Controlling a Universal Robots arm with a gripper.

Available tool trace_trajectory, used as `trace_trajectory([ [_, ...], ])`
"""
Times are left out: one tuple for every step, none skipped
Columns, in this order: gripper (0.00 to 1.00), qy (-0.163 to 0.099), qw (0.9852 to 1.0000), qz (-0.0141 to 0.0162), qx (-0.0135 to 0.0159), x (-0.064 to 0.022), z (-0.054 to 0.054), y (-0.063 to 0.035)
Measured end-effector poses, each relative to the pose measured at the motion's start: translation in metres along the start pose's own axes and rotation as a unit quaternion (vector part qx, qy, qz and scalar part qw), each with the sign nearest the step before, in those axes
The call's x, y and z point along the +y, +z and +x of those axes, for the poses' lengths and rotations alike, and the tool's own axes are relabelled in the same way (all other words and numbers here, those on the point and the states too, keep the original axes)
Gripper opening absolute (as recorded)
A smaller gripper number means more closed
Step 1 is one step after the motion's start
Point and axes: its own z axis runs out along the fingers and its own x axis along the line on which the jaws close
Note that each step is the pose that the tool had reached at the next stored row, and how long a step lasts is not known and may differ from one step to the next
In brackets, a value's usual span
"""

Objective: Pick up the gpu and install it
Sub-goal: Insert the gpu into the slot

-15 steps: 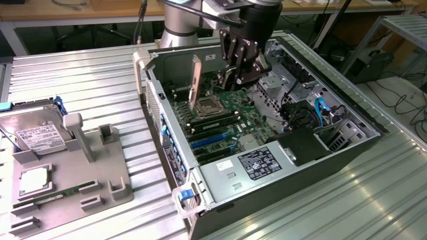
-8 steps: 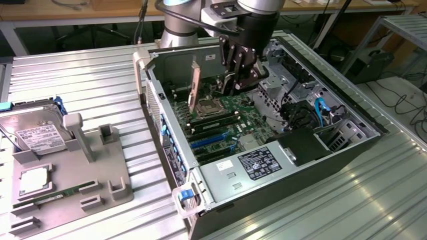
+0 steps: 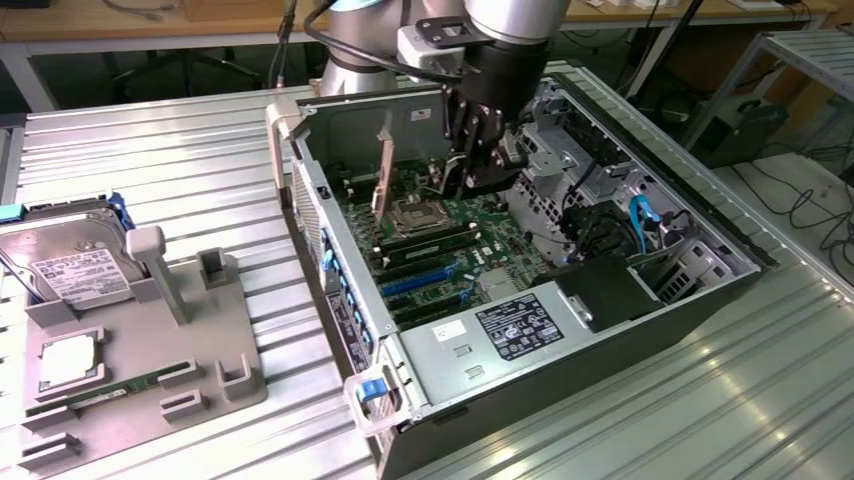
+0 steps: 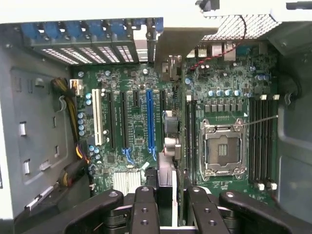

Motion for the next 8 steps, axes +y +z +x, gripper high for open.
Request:
trace_trajectory([
  [0.28, 0.000, 1.0000, 0.0001, 0.0000, 0.0019, 0.0001, 0.0003],
  [0.28, 0.000, 1.0000, 0.0001, 0.0000, 0.0051, 0.0002, 0.0007],
  [0.28, -0.001, 1.0000, 0.0002, -0.0001, 0.0069, 0.0003, 0.0019],
  [0.28, -0.004, 1.0000, 0.0002, -0.0003, 0.0073, 0.0004, 0.0030],
  [0.28, -0.008, 1.0000, 0.0002, -0.0003, 0.0073, 0.0004, 0.0040],
  [0.28, -0.013, 0.9999, 0.0001, -0.0004, 0.0073, 0.0004, 0.0054],
  [0.28, -0.018, 0.9998, 0.0001, -0.0004, 0.0074, 0.0004, 0.0068],
  [0.28, -0.023, 0.9997, 0.0004, -0.0004, 0.0074, 0.0004, 0.0077],
])
